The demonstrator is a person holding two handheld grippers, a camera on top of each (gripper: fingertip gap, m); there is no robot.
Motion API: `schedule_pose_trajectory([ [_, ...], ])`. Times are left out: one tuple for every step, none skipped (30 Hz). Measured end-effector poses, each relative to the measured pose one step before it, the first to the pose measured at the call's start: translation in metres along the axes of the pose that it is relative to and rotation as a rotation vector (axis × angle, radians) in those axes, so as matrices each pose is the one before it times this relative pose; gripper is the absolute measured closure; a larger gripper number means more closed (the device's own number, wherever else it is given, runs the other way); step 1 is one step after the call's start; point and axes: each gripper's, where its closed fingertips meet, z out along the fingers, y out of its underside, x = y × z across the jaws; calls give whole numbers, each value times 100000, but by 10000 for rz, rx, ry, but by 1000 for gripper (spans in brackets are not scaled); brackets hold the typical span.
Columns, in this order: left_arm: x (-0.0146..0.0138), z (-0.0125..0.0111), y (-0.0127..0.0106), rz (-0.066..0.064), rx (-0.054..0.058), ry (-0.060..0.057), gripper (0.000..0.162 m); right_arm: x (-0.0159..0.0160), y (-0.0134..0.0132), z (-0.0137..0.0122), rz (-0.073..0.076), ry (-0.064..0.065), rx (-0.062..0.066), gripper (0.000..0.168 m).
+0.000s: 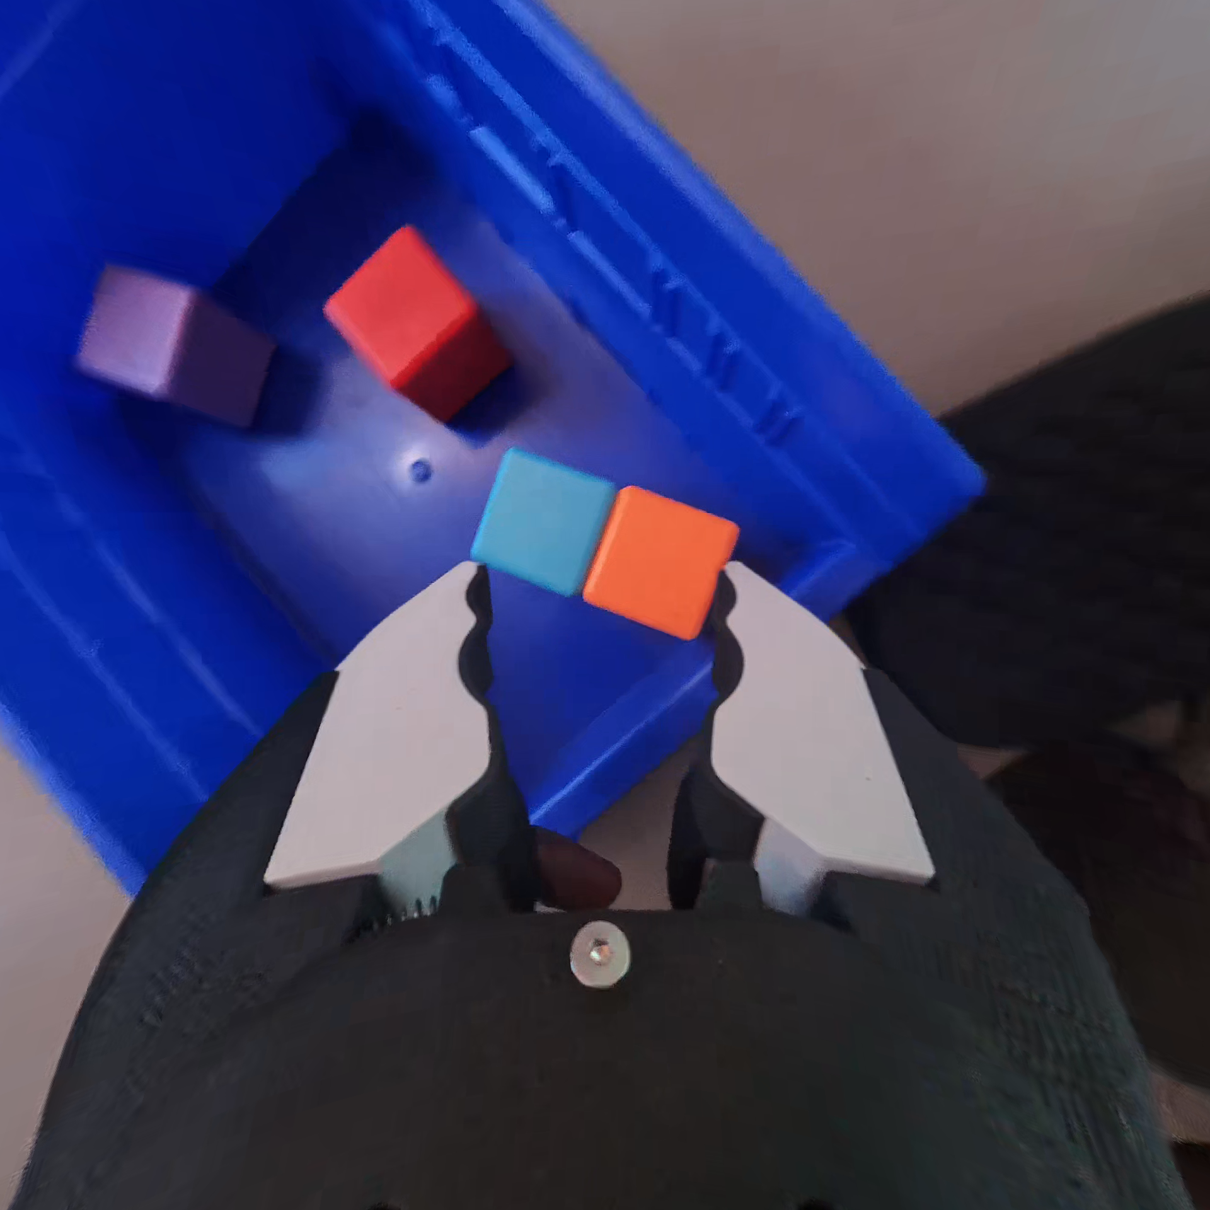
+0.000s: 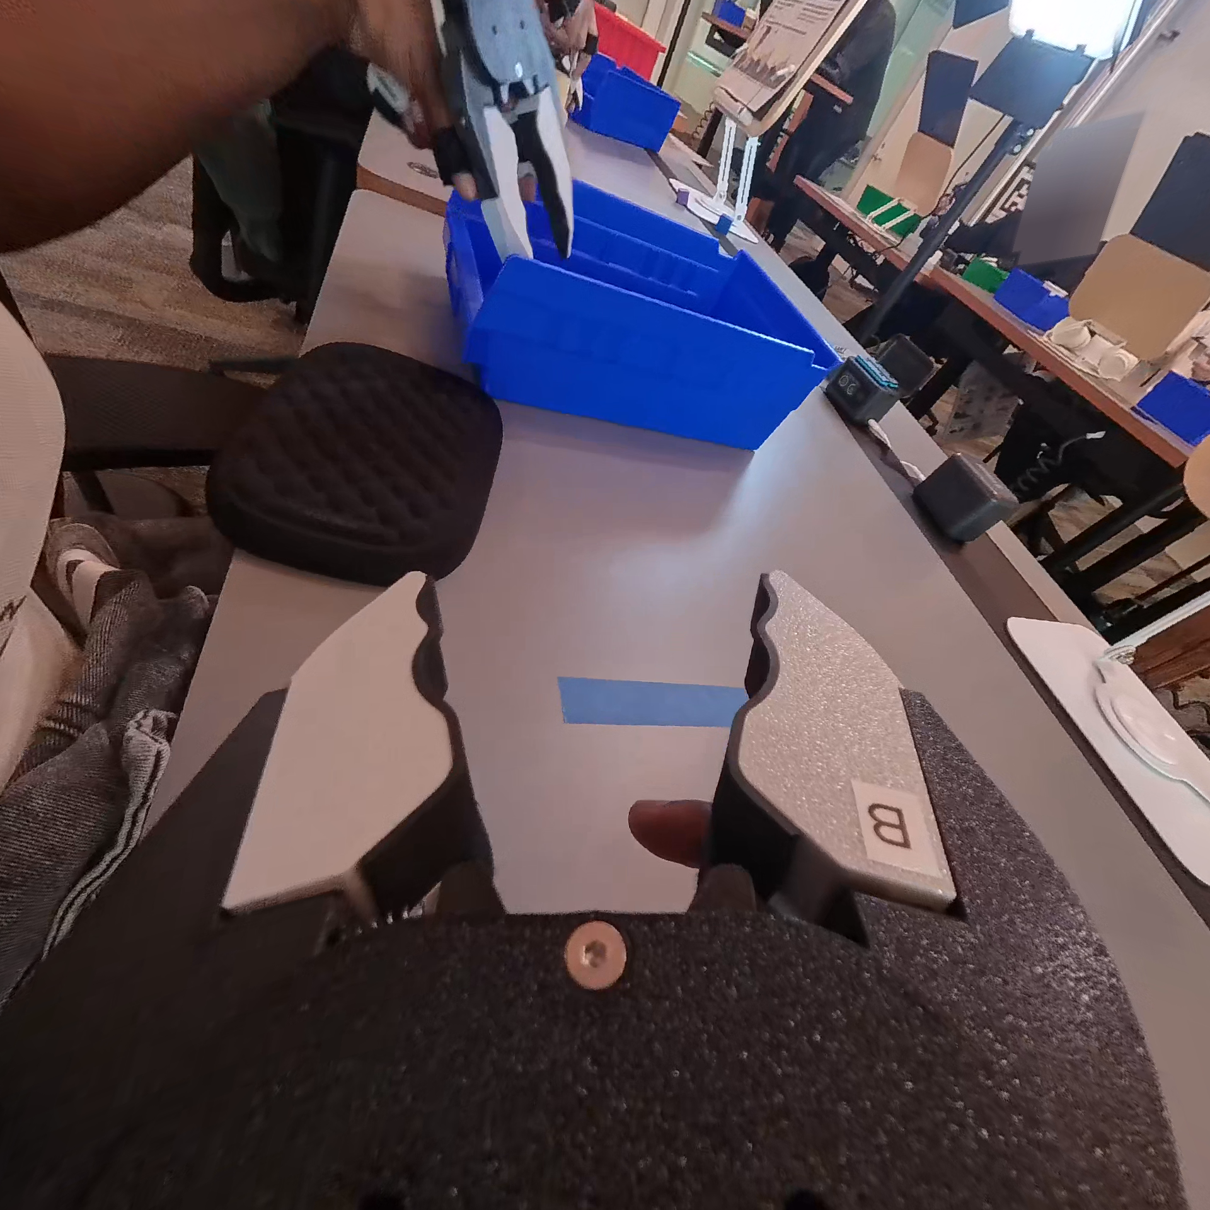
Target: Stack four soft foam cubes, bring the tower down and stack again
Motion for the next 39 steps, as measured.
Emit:
schedule_pose_trajectory([
  [226,212,-333,566,-7,522,89,-63,161,40,-5,-9,-66,77],
  [86,393,-95,542,-137,362,79,-28,151,49,8,8,-53,77],
  [174,497,244,384,-373,373,73,-13,92,48,19,16,-24,77],
  [45,588,312,205,-482,256,67,-13,36,48,29,19,-1,77],
  [-79,649,197,106,-416,132,62,-18,2,27,27,14,5,77],
  [-257,609,-144,45,-144,20,60,-38,-29,13,9,6,-1,77],
  [-197,590,-9,119,-134,38,60,-51,-14,-10,-15,-3,-16,78],
  [-259,575,115,70,-136,4,60,-52,12,-35,-29,-13,-33,78],
  [-138,574,329,-58,-221,85,60,-22,49,-62,-30,-7,-51,78],
  [100,572,309,-233,-193,282,61,31,86,-74,-27,9,-69,78],
  [58,492,158,-193,-81,257,59,59,101,-87,-28,19,-73,78],
  [88,317,31,-98,56,207,58,86,76,-76,-22,24,-53,78],
  [-57,-43,-69,110,187,-27,58,86,24,-48,-8,25,-21,78],
  [-336,-152,58,56,161,-316,59,85,-48,-14,4,19,10,78],
  [-604,-307,-155,-97,390,-547,59,63,-126,38,13,15,41,78],
  [-591,-529,-508,-313,738,-521,59,44,-243,121,27,12,91,78],
  [-507,-781,-876,-633,1057,-354,59,-2,-394,231,59,-8,167,79],
  [-672,-997,-1314,-885,1366,-393,59,-55,-549,380,94,-35,249,79],
  [-770,-1178,-1778,-970,1631,-463,59,-59,-684,553,101,-5,318,79],
  [-406,-1288,-2137,-1119,1739,-282,60,23,-785,723,55,95,373,79],
  [646,-1243,-2341,-1146,1670,303,60,123,-830,850,-32,213,407,78],
  [1676,-1056,-2435,-1117,1652,757,60,179,-772,959,-121,303,390,77],
  [2448,-650,-2137,-1088,1506,1041,60,310,-680,1004,-209,446,303,76],
  [2920,-120,-1383,-1012,1193,1227,60,525,-644,992,-318,662,225,75],
  [2963,413,-271,-909,651,1297,60,458,-725,892,-465,667,243,75],
  [2394,795,642,-749,185,1063,60,156,-928,759,-622,464,347,80],
  [1599,971,1187,-509,-129,719,60,88,-1123,620,-703,361,462,88],
  [959,1006,1349,-291,-267,440,60,104,-1205,540,-710,272,514,94],
  [553,955,1427,-227,-432,270,60,-44,-1164,487,-643,61,481,97],
  [296,843,1232,-157,-430,151,60,-230,-1006,464,-506,-185,394,98],
  [214,716,1074,-88,-450,126,60,-365,-771,430,-379,-360,294,98],
  [118,594,919,-26,-449,68,60,-376,-478,377,-309,-402,171,96],
  [30,474,745,39,-395,16,60,-396,-196,305,-297,-422,64,93],
  [-29,376,612,27,-351,-33,60,-410,-18,239,-307,-399,8,91],
  [-10,337,573,18,-357,-12,60,-351,86,162,-313,-296,-14,91],
  [37,348,598,10,-367,14,60,-300,136,74,-316,-198,-7,95],
  [37,329,522,65,-307,-7,60,-263,32,-27,-248,-112,80,107],
  [171,148,99,96,-69,75,60,-176,-121,-150,42,-37,200,118],
  [238,46,234,309,-250,112,60,-57,-140,-202,392,29,239,119],
])
